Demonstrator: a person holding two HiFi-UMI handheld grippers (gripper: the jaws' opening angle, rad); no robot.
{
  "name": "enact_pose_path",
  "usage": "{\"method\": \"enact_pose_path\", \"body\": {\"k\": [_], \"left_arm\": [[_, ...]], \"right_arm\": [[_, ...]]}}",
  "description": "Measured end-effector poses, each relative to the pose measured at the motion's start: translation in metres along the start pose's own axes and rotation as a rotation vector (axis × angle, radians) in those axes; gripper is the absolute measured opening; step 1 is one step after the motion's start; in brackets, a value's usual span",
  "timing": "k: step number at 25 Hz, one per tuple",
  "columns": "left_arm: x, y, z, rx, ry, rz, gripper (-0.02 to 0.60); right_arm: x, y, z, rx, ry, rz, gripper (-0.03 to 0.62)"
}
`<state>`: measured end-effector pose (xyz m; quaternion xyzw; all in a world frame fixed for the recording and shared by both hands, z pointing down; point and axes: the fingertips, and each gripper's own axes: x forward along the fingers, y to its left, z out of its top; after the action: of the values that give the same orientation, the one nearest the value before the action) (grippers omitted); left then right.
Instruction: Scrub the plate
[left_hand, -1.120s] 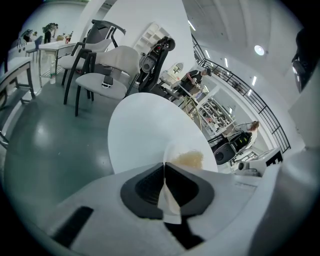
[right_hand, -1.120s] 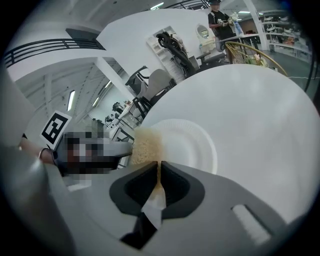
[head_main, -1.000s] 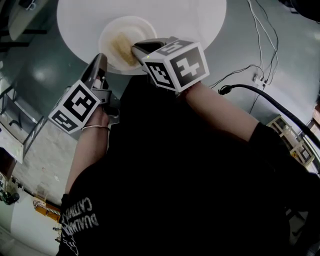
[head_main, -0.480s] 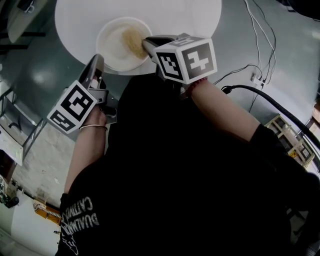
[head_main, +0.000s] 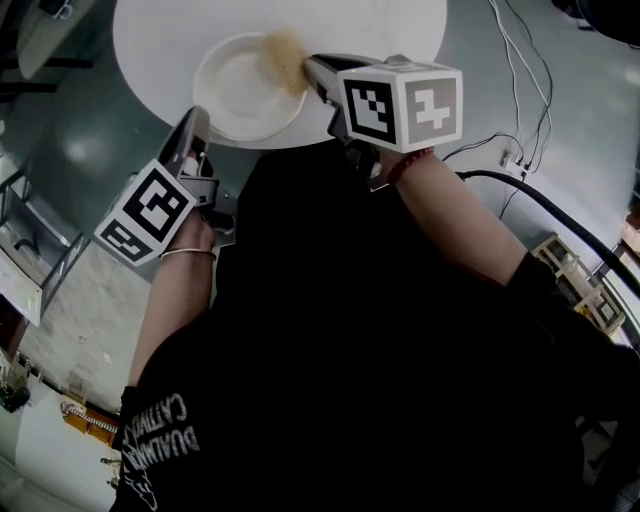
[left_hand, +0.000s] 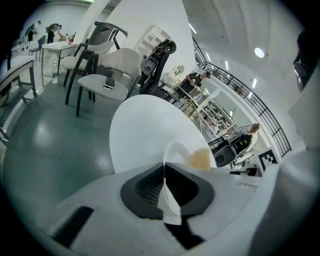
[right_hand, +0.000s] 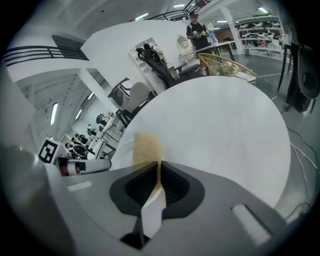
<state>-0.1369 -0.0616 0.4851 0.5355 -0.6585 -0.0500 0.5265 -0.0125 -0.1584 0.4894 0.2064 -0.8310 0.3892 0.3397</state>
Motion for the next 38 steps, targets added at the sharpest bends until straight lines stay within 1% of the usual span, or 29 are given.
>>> {"method": "enact_pose_path", "body": {"k": [2, 4, 6, 9, 11, 14, 18, 25, 31, 38], "left_arm": [[0.0, 0.001, 0.0, 0.0, -0.004, 0.0, 0.014], [-0.001, 0.003, 0.0, -0.001, -0.007, 0.005, 0.014], [-0.001, 0.003, -0.001, -0.005, -0.009, 0.007, 0.014], [-0.001, 0.002, -0.002, -0.009, -0.011, 0.007, 0.014], [-0.002, 0.002, -0.003, -0.009, -0.01, 0.009, 0.014], [-0.003, 0.004, -0.005, -0.013, -0.008, 0.016, 0.014], [-0.005, 0.006, -0.007, -0.018, -0.008, 0.011, 0.014], [-0.011, 0.011, -0.011, -0.023, -0.006, 0.007, 0.014], [-0.005, 0.013, -0.011, -0.028, -0.006, 0.0, 0.015], [0.002, 0.014, -0.008, -0.036, -0.006, -0.006, 0.015]], "right_arm": [[-0.001, 0.014, 0.009, -0.002, -0.034, 0.062, 0.028], [0.002, 0.031, 0.01, -0.011, -0.03, 0.137, 0.028], [0.009, 0.05, 0.001, -0.007, 0.01, 0.21, 0.028], [0.021, 0.082, -0.018, 0.06, 0.078, 0.331, 0.028], [0.028, 0.097, -0.031, 0.075, 0.114, 0.367, 0.028], [0.034, 0.098, -0.042, 0.03, 0.149, 0.344, 0.029], [0.037, 0.093, -0.048, 0.014, 0.163, 0.322, 0.029], [0.03, 0.076, -0.064, -0.079, 0.191, 0.234, 0.029], [0.024, 0.052, -0.062, -0.08, 0.176, 0.18, 0.029], [0.018, 0.025, -0.05, -0.075, 0.157, 0.137, 0.029]]}}
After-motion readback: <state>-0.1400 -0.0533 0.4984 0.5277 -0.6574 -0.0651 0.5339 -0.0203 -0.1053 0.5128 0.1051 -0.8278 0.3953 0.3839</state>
